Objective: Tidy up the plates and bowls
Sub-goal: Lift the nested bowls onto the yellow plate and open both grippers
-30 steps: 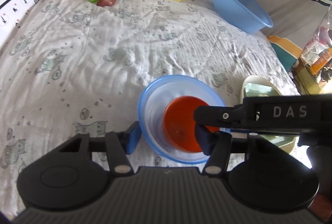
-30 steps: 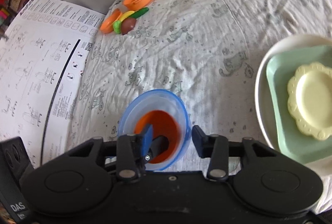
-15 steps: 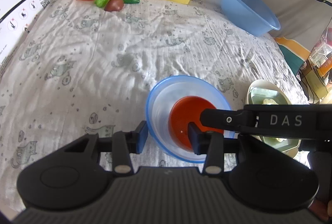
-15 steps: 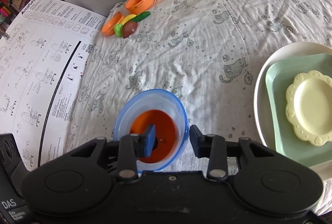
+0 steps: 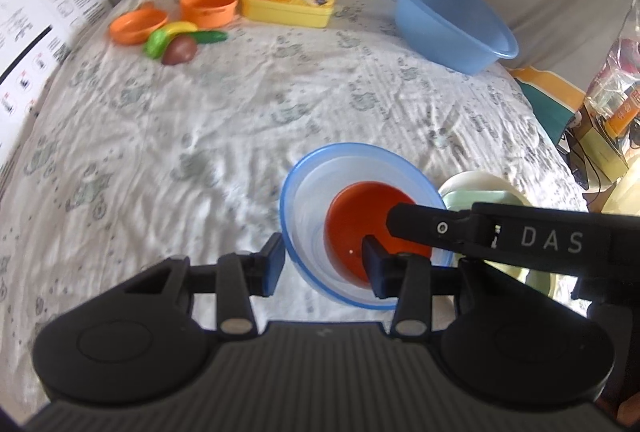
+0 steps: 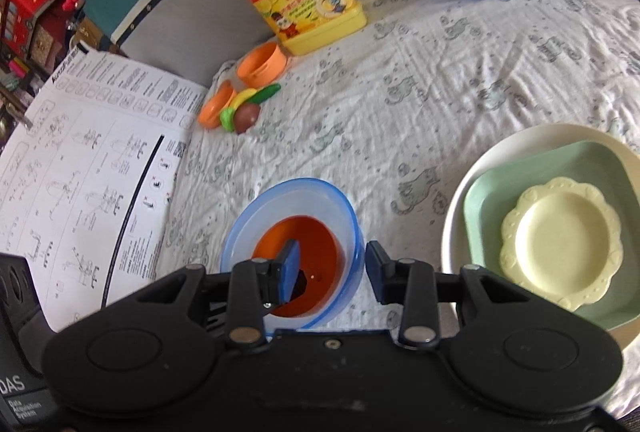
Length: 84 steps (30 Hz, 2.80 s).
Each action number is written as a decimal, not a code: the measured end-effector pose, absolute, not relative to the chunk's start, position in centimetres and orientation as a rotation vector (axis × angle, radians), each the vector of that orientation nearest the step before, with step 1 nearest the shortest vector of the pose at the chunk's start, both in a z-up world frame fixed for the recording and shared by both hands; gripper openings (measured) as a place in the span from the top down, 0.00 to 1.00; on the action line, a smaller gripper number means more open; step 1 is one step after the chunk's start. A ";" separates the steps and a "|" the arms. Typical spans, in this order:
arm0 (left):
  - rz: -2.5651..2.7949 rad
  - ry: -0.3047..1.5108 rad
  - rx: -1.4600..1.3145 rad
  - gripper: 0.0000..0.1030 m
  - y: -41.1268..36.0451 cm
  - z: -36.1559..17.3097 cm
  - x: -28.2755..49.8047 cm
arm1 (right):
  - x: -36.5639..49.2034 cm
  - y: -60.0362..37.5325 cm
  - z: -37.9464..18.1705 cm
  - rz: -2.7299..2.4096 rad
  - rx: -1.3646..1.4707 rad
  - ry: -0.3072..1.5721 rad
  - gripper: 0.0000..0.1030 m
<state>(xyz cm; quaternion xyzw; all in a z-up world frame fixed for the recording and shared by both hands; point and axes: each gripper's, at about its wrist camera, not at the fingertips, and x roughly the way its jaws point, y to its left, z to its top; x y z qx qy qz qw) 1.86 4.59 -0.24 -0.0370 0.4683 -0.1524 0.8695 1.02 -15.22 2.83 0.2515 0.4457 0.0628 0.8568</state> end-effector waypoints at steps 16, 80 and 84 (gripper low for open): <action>-0.453 1.002 0.033 0.61 -7.0 0.7 3.3 | -1.9 -27.2 3.1 -0.014 0.672 0.829 0.64; -0.468 0.879 0.154 0.00 -6.6 1.3 -0.7 | -7.3 -32.7 1.6 -0.139 0.685 0.805 0.00; -0.462 0.848 0.143 0.00 -4.9 1.4 -1.8 | -8.1 -31.8 2.2 -0.120 0.606 0.796 0.00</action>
